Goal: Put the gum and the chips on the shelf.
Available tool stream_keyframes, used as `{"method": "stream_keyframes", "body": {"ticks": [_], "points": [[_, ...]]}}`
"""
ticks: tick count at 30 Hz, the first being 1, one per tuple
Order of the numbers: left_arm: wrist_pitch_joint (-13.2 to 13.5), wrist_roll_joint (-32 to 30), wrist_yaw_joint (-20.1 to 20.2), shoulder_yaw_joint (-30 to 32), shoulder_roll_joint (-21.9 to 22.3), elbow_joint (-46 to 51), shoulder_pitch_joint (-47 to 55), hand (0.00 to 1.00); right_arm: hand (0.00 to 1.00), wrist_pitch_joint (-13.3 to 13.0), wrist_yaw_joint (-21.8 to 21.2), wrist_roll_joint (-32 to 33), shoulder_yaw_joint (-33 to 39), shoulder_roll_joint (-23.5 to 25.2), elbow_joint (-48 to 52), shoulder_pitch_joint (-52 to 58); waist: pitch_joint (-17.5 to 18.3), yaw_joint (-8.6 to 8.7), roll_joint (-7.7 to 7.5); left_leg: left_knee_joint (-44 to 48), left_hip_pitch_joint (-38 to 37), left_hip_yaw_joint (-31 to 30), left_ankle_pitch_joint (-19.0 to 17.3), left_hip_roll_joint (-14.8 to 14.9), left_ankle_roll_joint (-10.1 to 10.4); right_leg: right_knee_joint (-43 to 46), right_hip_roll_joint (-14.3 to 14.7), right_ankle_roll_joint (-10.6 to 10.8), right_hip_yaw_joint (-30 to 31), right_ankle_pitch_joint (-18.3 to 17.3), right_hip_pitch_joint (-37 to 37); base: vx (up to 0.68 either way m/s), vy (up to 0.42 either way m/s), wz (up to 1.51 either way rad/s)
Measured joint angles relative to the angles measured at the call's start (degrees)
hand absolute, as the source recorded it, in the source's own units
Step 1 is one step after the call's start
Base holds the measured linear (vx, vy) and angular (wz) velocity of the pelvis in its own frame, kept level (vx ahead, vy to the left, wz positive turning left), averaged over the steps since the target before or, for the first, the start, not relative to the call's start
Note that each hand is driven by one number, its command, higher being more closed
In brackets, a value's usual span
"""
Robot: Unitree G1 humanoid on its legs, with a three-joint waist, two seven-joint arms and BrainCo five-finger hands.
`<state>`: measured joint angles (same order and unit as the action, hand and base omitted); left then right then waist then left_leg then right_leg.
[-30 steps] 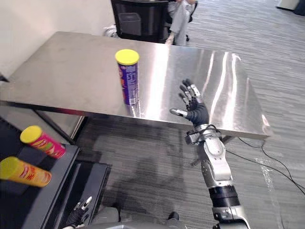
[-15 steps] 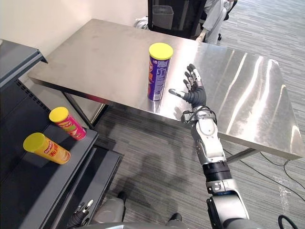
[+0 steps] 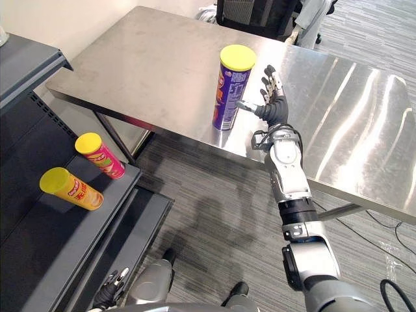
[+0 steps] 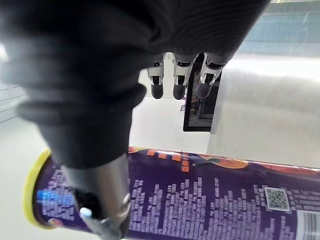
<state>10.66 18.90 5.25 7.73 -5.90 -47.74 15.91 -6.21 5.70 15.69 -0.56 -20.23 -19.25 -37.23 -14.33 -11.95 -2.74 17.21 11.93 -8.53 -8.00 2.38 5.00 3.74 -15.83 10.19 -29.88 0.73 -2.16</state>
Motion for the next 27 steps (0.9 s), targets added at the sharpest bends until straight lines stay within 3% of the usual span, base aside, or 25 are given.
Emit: {"method": "stream_keyframes", "body": {"ticks": [23,24,27], "points": [[-0.2,0.0,0.0,1.3,0.7,0.4,-0.3,0.0,0.0,0.4,-5.5,0.0,-4.3,-3.0,-4.7,-5.8,-2.2,-2.76,-0.15,0.7,2.0,-1.4,0.3,0.3,0.2,0.4,0.3,0.0,-1.0,0.0,0.8,-0.01,-0.002,0.02],[-0.2,0.0,0.0,1.2,0.7,0.4,-0.3,0.0,1.0,0.5,-5.6,0.0,-4.5,-2.9,-4.7,-5.8,-2.2,-2.78,-0.15,0.6,2.0,-1.4,0.3,0.4,0.2,0.4,0.4,0.0,-1.0,0.0,0.9,-0.03,-0.003,-0.01],[0.1,-2.4,-0.3,1.2,0.6,0.4,-0.5,0.0,1.0,0.7,-5.8,0.0,-4.5,-2.3,-4.8,-5.8,-2.2,-2.81,-0.2,-0.1,1.9,-1.4,0.8,0.5,0.3,0.4,0.4,0.0,-1.0,0.0,1.0,-0.04,-0.011,0.02]]}}
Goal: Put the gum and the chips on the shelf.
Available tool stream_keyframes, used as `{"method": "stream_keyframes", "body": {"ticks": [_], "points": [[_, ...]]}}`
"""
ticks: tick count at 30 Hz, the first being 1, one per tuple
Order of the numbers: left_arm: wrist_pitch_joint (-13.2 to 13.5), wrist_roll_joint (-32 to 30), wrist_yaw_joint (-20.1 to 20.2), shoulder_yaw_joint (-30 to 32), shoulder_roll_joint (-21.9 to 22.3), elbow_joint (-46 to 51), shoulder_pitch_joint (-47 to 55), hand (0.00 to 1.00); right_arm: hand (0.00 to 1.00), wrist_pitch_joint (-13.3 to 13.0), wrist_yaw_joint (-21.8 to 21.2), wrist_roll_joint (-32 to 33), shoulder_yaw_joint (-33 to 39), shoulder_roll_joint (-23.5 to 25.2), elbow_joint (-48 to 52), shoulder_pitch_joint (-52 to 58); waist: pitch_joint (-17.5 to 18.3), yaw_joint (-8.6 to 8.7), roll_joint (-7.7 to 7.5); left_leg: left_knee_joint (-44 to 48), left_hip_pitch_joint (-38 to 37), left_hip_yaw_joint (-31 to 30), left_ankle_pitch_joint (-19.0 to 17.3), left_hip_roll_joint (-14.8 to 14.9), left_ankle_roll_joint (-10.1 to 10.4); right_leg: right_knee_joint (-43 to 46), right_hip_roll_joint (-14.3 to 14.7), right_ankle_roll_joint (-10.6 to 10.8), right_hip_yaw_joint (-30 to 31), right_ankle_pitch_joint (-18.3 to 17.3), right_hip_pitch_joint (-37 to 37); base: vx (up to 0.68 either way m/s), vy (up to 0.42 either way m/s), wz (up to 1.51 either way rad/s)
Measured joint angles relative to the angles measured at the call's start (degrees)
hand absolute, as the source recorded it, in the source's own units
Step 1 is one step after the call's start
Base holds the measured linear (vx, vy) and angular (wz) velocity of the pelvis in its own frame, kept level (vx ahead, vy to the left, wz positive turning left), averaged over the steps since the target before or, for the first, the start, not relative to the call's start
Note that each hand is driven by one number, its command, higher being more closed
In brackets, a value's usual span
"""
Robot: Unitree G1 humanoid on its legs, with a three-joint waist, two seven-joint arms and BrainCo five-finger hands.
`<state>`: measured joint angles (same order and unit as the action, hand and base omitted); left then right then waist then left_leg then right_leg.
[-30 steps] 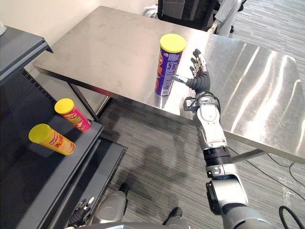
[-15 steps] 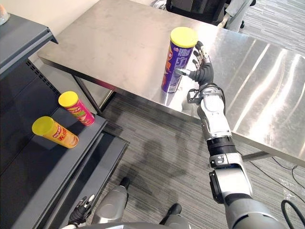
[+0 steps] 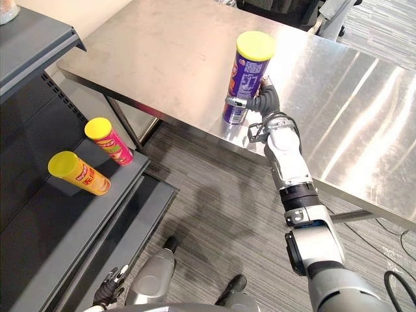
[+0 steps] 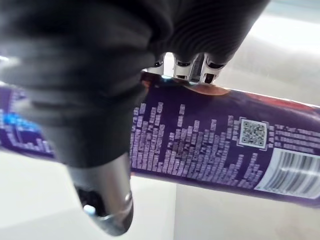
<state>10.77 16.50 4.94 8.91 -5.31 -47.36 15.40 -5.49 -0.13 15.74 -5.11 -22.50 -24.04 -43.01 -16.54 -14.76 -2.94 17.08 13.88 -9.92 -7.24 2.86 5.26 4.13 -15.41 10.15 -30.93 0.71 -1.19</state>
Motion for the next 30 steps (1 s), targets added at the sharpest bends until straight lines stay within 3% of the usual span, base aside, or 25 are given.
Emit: {"method": "stream_keyframes", "body": {"ticks": [19,22,25,30], "points": [[0.3,-4.2,-2.3,-1.8,-1.4,-0.1,-0.3,0.0,1.0,-1.2,3.8,-0.1,0.0,3.5,-0.7,-0.5,-0.4,-0.13,-0.78,-0.7,-0.6,1.9,0.1,1.0,0.2,-0.3,0.7,-0.2,2.1,0.2,1.2,0.0,-0.006,-0.05],[0.3,-4.4,-2.9,-1.8,-1.5,-0.1,-0.5,0.0,1.0,-1.1,4.7,-0.2,0.1,3.5,4.8,2.2,-0.4,-0.01,-0.85,-1.0,-1.0,2.7,0.1,1.4,0.2,-0.5,1.1,-0.4,3.2,0.3,1.5,0.0,-0.015,-0.14],[0.6,-4.4,-5.2,-1.8,-1.5,0.2,-0.7,0.0,1.0,-1.2,4.6,-0.2,0.4,3.5,13.7,6.3,-0.2,1.2,-1.13,-1.1,-1.1,3.3,0.0,1.8,0.4,-0.5,1.4,-0.5,4.0,0.4,2.0,0.0,-0.015,-0.15],[3.1,-3.8,-11.1,-1.7,-1.4,4.4,-2.3,0.0,1.0,-2.0,2.9,0.0,3.4,3.6,27.2,17.9,1.8,3.71,-3.37,-2.4,-2.3,5.3,-0.3,2.5,0.7,-1.7,2.0,-0.9,6.5,0.9,2.3,0.01,-0.012,-0.23]]}}
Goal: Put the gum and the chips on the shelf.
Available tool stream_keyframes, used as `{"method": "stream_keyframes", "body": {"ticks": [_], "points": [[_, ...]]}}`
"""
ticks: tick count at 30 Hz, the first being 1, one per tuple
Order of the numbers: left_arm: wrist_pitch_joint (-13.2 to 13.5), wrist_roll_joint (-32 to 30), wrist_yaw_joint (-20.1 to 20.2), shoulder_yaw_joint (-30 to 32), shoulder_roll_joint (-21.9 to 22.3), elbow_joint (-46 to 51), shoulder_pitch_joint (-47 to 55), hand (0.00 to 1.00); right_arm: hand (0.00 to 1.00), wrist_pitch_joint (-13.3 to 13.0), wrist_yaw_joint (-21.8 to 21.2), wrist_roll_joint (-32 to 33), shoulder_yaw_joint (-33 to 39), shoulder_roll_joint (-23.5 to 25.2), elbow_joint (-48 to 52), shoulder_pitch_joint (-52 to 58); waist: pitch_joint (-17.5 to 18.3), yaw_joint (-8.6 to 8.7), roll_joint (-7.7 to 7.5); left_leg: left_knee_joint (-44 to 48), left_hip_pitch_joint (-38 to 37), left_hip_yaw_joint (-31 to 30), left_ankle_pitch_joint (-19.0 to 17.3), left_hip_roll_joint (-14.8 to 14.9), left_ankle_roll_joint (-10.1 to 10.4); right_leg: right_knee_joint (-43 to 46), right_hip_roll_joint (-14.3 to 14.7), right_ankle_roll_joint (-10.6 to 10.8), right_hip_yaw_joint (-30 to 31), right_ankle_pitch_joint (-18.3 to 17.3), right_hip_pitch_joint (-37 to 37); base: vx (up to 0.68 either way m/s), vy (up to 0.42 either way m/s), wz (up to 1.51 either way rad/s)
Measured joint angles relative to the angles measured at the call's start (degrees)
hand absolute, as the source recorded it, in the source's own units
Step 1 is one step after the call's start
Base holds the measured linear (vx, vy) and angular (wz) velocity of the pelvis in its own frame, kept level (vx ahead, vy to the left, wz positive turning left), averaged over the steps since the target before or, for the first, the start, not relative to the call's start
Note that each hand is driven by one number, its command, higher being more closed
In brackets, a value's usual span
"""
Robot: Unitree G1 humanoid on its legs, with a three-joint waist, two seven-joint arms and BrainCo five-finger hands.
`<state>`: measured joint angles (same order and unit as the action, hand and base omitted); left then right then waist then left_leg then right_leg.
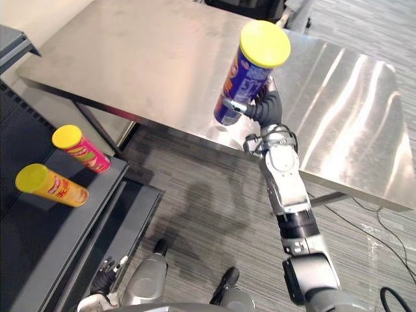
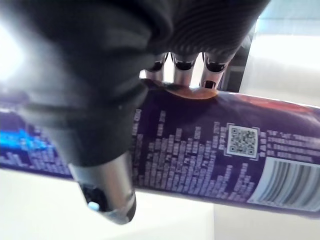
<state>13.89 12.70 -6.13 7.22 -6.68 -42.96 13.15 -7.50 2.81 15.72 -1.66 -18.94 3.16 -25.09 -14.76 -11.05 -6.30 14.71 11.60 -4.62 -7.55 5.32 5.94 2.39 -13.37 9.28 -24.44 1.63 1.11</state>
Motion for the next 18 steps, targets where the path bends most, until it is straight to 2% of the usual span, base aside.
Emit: {"method": "stream_keyframes", "body": {"ticks": [2,7,9,12,14,15,17,18], "points": [[1.2,0.2,-2.0,0.0,0.1,1.4,-0.1,0.0,1.0,-0.7,-0.9,0.3,2.2,0.0,3.1,5.1,1.7,0.22,-0.93,-0.5,0.0,1.0,0.0,0.3,0.0,-0.3,0.2,-0.1,1.0,0.2,0.9,0.04,-0.008,-0.25],[4.0,1.0,-1.9,-0.9,3.4,6.2,-0.1,0.0,1.0,-1.9,-3.6,1.5,7.3,0.0,7.3,15.4,4.6,2.64,-0.57,-0.9,-0.9,3.0,-0.2,0.3,-0.1,-0.4,-0.1,0.0,3.0,0.5,1.5,0.03,0.011,-0.19],[4.8,4.1,1.4,-3.1,4.5,7.1,0.2,0.0,1.0,-3.5,-5.2,3.1,8.8,0.0,8.4,19.8,5.5,3.1,-0.23,-1.7,-2.2,4.5,-0.2,0.5,-0.1,-0.3,-0.1,-0.1,4.6,0.6,1.6,0.02,0.009,-0.3],[4.7,5.2,6.3,-5.9,4.4,7.1,0.6,0.0,1.0,-5.1,-6.6,3.8,10.7,0.0,8.8,23.6,6.7,3.89,0.27,-2.7,-2.9,5.7,-0.3,0.7,-0.1,-0.3,-0.1,-0.1,5.9,0.6,1.6,-0.02,0.001,-0.26],[4.2,5.2,12.0,-7.8,3.7,6.3,0.9,0.0,1.0,-6.0,-7.3,5.2,11.5,0.0,9.7,25.5,7.2,5.27,0.74,-3.2,-4.0,6.5,-0.3,1.0,0.0,-0.2,0.2,-0.1,6.8,0.6,1.6,0.01,-0.007,-0.18],[4.0,5.2,13.4,-8.1,3.4,6.0,0.9,0.0,1.0,-6.1,-7.4,5.2,11.5,0.0,9.7,25.6,7.3,5.63,0.83,-3.4,-4.3,6.9,-0.2,1.1,0.0,-0.1,0.3,-0.1,7.2,0.6,1.6,0.0,-0.011,-0.31],[2.0,5.2,19.0,-10.5,1.5,4.3,0.4,0.0,1.0,-7.1,-8.0,5.7,11.8,0.0,9.7,26.9,8.0,6.52,1.41,-3.8,-5.1,7.9,-0.2,1.4,0.1,0.0,0.5,-0.1,8.2,0.6,1.7,0.0,-0.01,-0.23],[1.7,5.3,20.0,-10.8,1.2,4.0,0.3,0.0,1.0,-7.1,-8.1,5.7,12.0,0.0,9.7,27.3,8.0,6.62,1.47,-3.9,-5.4,8.1,-0.2,1.5,0.1,0.0,0.5,-0.1,8.5,0.6,1.7,0.01,-0.005,-0.19]]}}
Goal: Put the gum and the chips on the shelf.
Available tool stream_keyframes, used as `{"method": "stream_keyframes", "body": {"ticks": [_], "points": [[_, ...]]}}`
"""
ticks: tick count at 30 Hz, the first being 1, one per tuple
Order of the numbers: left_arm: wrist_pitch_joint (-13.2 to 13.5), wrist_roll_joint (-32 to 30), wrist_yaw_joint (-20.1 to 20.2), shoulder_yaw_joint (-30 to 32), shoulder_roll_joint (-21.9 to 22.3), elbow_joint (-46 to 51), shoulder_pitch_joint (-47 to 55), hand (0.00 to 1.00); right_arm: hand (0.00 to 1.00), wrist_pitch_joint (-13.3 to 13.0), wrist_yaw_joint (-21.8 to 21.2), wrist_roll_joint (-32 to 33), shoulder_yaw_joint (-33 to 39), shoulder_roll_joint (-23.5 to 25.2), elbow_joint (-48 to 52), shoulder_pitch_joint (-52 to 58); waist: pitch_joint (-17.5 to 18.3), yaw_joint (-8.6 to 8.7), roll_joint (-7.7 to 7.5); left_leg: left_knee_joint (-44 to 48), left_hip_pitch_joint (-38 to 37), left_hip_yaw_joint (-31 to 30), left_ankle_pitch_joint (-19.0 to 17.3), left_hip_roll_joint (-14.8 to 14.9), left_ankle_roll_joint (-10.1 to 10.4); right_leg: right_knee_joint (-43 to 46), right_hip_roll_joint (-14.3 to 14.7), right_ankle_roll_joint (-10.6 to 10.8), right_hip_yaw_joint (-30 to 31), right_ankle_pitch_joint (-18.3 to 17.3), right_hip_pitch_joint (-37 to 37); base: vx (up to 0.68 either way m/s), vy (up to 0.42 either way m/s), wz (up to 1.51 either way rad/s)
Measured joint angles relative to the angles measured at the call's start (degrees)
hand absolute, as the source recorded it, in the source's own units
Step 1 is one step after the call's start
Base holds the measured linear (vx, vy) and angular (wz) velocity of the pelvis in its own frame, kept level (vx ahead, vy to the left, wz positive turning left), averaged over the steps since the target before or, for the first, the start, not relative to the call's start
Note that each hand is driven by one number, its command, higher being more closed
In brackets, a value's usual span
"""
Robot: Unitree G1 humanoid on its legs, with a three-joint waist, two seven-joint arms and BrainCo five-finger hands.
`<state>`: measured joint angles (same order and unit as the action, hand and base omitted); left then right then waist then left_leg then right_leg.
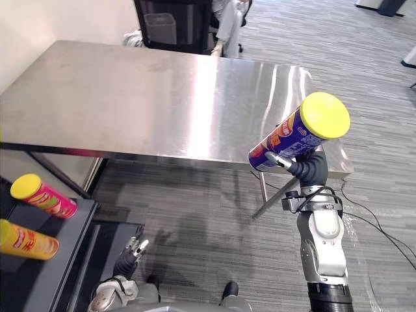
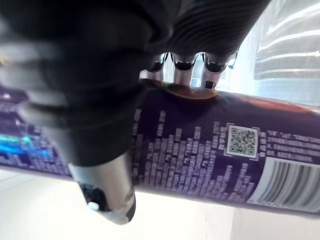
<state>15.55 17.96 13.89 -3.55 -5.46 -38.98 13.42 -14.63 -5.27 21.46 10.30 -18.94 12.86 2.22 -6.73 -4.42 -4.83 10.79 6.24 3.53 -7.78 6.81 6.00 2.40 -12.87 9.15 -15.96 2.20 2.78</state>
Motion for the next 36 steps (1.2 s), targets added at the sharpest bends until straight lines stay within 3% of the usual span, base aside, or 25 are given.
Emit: {"method": "stream_keyframes", "body": {"ticks": [3,7,19,27,31,36], "points": [[-2.3,3.1,5.1,-1.1,-2.2,-2.0,-0.2,0.0,1.0,0.0,-0.3,0.6,0.1,0.0,0.0,1.6,0.2,1.25,0.17,-0.7,-1.1,0.9,0.1,0.1,0.1,0.2,0.1,-0.1,0.9,-0.1,0.1,0.01,-0.002,-0.15],[-4.3,4.3,7.5,-1.1,-4.1,-6.5,-0.2,0.0,1.0,0.0,-0.3,1.7,0.2,0.1,0.0,1.7,0.3,2.41,0.17,-0.9,-1.6,1.9,0.0,0.2,0.1,0.2,0.1,-0.1,1.8,-0.1,0.3,0.02,0.002,-0.1],[-5.1,4.6,5.8,3.1,-4.5,-9.7,-0.2,0.0,1.0,0.1,2.3,1.6,0.5,3.3,-0.1,2.0,0.8,2.79,0.03,0.7,-1.4,2.1,-0.7,0.5,0.2,1.2,0.2,-0.1,2.3,-0.3,0.8,0.0,0.001,-0.01],[-6.2,6.2,4.6,5.2,-3.5,-9.3,-0.1,0.0,1.0,0.0,3.8,1.5,0.2,5.0,-0.2,3.7,-0.7,2.61,0.7,8.4,0.8,0.3,-4.7,0.5,-0.5,8.0,-1.1,0.7,1.5,-4.6,1.1,-0.04,0.017,0.1],[-6.2,9.2,4.2,5.8,-2.9,-8.6,-0.1,0.0,1.0,-0.3,3.3,1.6,-3.1,4.9,-0.7,2.0,-3.6,2.37,1.9,11.0,1.9,-1.5,-5.0,0.8,-0.6,11.2,-1.4,0.3,-0.1,-5.6,1.1,-0.03,-0.015,0.23],[-6.1,13.4,3.4,7.1,-0.2,-8.5,2.1,0.0,1.0,-0.3,0.2,1.7,-8.5,2.5,-5.2,-6.0,-6.3,1.08,5.77,11.2,2.6,-4.4,-3.4,2.5,0.2,14.0,-0.1,-1.3,-3.3,-7.4,0.9,-0.07,-0.097,0.28]]}}
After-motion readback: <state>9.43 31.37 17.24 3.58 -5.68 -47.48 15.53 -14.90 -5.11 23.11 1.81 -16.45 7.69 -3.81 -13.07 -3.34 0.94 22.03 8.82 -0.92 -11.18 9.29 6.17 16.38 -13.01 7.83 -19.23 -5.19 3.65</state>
